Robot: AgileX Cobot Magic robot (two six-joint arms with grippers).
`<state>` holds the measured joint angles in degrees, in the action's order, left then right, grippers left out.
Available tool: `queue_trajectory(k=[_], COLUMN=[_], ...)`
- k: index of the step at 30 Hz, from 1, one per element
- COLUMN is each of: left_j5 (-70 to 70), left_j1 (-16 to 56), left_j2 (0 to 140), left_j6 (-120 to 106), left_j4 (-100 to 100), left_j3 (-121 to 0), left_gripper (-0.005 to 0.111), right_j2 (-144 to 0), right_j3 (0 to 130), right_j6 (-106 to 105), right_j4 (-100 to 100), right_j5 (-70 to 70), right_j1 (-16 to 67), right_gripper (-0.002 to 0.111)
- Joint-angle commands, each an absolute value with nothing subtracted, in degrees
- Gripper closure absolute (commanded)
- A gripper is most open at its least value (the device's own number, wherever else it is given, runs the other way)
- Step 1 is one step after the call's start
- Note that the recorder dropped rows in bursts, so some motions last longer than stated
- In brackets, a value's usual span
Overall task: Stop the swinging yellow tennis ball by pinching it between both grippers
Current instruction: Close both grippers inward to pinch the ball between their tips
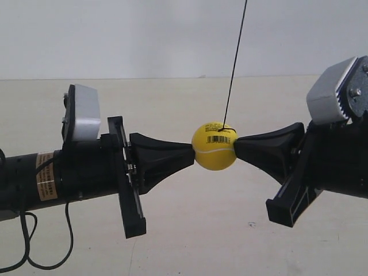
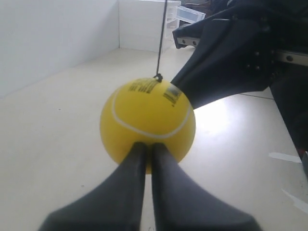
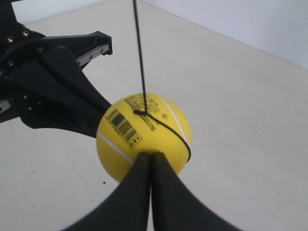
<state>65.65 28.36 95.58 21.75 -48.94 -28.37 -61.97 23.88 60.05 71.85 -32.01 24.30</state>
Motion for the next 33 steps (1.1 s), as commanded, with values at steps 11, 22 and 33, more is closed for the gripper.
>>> queue_trajectory(k=[11, 22, 33], left_j5=[66.98, 66.98, 65.17], left_j1=[29.36, 29.36, 29.36], left_j2=[95.43, 95.43, 95.43], left_j6=[21.82, 21.82, 21.55], left_j4=[-50.83, -50.83, -50.80], left_j3=[-28.84, -28.84, -28.84], left_gripper=[0.102, 0.102, 0.102], right_j2=[-61.80, -61.80, -61.80], right_j3=[24.02, 24.02, 24.02], right_j6=[60.03, 60.03, 60.03], right_j4=[72.68, 72.68, 72.78], right_j5=[-34.35, -34.35, -34.35], right_j1=[24.55, 24.55, 24.55], right_gripper=[0.108, 0.108, 0.108])
